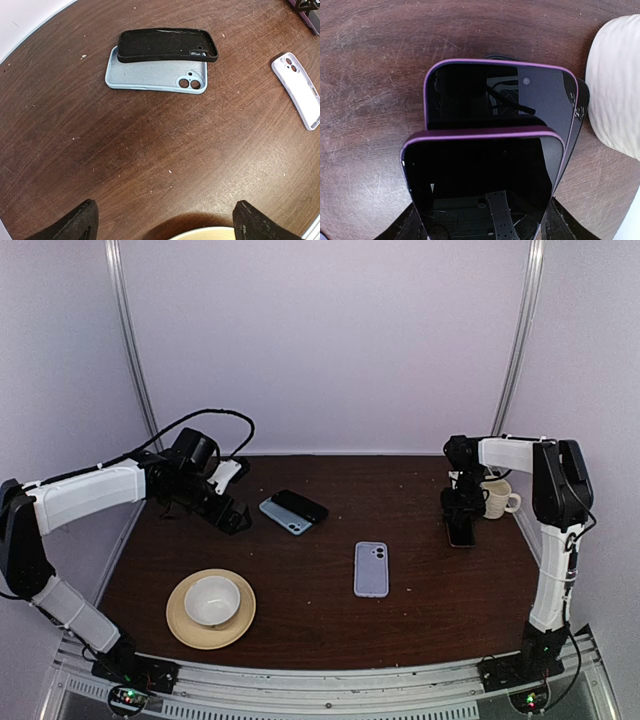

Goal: Put the phone into the phone case

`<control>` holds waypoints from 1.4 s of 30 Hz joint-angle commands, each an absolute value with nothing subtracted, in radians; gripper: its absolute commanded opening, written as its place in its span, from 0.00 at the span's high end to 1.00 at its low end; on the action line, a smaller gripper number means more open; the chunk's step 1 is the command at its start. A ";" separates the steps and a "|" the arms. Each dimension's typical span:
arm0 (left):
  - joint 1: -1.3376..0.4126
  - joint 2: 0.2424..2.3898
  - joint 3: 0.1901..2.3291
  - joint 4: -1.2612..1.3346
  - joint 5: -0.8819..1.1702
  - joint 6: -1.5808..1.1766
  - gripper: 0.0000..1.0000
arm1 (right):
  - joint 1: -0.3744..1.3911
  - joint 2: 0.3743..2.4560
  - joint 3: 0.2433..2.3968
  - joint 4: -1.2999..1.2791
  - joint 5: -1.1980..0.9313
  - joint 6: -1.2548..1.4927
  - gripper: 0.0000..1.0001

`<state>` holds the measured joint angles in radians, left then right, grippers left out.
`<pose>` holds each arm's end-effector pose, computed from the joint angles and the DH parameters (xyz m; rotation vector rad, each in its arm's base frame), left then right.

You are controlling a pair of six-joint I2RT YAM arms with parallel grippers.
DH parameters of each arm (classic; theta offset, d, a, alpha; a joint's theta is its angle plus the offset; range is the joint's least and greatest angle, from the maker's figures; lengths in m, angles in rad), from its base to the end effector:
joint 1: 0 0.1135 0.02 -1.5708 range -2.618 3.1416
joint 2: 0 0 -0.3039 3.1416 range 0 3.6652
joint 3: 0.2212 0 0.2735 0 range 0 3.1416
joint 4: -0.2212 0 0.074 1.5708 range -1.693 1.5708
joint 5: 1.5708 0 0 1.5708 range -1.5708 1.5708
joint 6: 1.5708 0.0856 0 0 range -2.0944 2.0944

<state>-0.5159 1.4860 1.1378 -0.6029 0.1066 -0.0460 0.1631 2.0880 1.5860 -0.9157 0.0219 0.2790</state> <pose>0.3069 -0.1845 0.2521 0.6365 2.4716 -0.3574 0.4516 0.0724 0.1441 0.1755 2.9822 0.0183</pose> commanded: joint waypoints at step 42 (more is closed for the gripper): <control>-0.941 1.654 1.294 -0.812 0.031 0.044 0.06 | 0.877 1.483 1.086 -0.672 0.183 0.802 0.58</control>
<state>-0.8574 1.5990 1.2327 -0.7483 0.0578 0.0200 0.8639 1.5303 1.1152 -0.7300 0.1577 0.7456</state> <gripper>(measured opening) 0.952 0.692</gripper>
